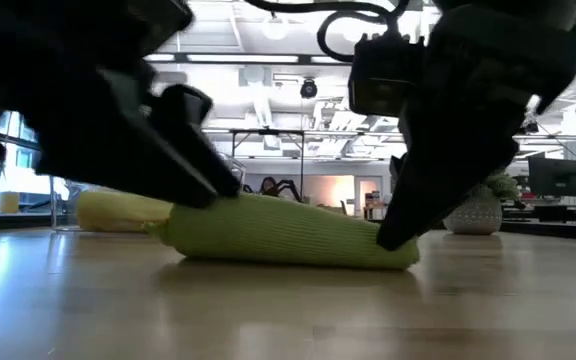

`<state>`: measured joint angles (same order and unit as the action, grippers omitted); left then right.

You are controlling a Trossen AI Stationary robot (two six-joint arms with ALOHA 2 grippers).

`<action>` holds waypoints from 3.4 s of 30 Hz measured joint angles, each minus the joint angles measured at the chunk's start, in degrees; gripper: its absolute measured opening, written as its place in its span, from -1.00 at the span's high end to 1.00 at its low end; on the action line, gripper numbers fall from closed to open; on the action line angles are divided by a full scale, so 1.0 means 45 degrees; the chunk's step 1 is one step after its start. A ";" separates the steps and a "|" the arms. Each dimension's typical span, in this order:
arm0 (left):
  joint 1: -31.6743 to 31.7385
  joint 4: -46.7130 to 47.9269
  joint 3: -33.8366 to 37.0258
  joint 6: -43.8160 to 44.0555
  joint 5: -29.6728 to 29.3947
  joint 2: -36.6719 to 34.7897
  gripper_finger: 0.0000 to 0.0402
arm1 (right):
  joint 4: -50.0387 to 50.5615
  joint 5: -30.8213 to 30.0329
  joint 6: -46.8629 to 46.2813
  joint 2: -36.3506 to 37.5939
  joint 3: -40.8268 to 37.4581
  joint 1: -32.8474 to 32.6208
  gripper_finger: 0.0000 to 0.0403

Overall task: Roll microfiber towels into tight, uniform cylinder then place into a basket
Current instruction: Roll the green towel, then put the green towel into the transparent bin

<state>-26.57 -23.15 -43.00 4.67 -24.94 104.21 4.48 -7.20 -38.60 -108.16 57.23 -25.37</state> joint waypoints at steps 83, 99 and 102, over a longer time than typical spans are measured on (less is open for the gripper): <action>0.1656 0.1844 -0.0790 -0.0621 0.1789 -0.0814 0.20 | 0.1839 -0.2247 0.1482 -0.0272 0.0063 0.0119 0.74; 0.1428 -0.0241 -0.1016 -0.0437 -0.0763 0.1557 0.20 | 0.0977 -0.0767 0.1314 -0.0325 0.0019 0.0650 0.76; 0.1470 -0.0218 -0.1212 -0.0408 -0.0882 0.1937 0.20 | 0.0946 -0.0748 0.1405 -0.0325 0.0019 0.0648 0.76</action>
<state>-19.95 -24.13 -48.45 2.83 -28.91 112.92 8.73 -10.57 -32.27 -109.62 57.32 -22.46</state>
